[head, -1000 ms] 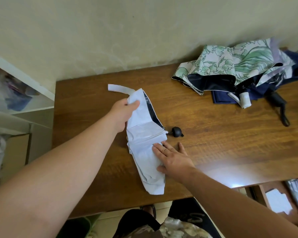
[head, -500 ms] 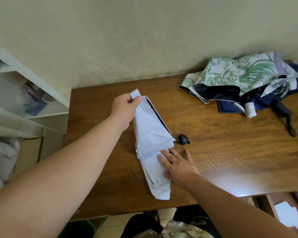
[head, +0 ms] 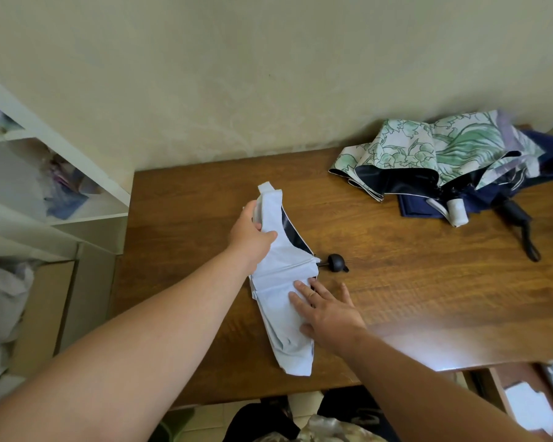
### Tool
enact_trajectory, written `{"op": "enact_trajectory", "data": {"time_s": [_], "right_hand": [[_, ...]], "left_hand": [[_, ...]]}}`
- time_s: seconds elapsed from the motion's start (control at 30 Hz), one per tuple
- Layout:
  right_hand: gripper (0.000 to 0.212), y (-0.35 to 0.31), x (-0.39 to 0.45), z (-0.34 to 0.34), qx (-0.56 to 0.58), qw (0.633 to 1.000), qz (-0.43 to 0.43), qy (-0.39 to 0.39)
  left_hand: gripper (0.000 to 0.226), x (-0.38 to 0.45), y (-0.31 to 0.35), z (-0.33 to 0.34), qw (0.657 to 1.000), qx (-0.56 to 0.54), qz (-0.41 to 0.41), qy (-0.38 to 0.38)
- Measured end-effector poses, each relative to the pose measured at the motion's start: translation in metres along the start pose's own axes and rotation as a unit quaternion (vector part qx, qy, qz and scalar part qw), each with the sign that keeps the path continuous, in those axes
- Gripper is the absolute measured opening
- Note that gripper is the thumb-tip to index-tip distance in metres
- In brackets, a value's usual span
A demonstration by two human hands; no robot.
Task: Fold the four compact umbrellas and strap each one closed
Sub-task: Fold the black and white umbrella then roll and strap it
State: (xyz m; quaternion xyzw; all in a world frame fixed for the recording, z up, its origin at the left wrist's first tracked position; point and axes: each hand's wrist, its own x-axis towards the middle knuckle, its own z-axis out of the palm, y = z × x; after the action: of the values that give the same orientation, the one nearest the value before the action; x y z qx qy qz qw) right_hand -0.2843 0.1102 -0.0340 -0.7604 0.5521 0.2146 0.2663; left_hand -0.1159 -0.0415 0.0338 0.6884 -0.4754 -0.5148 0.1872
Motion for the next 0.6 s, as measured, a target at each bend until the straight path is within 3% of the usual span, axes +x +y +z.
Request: {"op": "enact_trajectory", "data": {"time_s": [0.2, 0.27, 0.43, 0.6], "right_hand": [[0.071, 0.002, 0.003, 0.003, -0.004, 1.0, -0.003, -0.007], [0.071, 0.003, 0.004, 0.004, -0.004, 1.0, -0.004, -0.007], [0.071, 0.005, 0.004, 0.007, -0.001, 1.0, -0.005, -0.007], [0.071, 0.008, 0.005, 0.01, 0.001, 1.0, -0.013, 0.002]], "left_hand": [[0.082, -0.001, 0.0, -0.001, 0.999, 0.042, -0.027, 0.008], [0.074, -0.001, 0.001, -0.003, 0.999, 0.035, -0.024, 0.022], [0.069, -0.003, 0.011, -0.012, 0.991, -0.094, 0.031, 0.088], [0.057, -0.009, 0.023, -0.025, 0.979, -0.197, 0.035, 0.038]]}}
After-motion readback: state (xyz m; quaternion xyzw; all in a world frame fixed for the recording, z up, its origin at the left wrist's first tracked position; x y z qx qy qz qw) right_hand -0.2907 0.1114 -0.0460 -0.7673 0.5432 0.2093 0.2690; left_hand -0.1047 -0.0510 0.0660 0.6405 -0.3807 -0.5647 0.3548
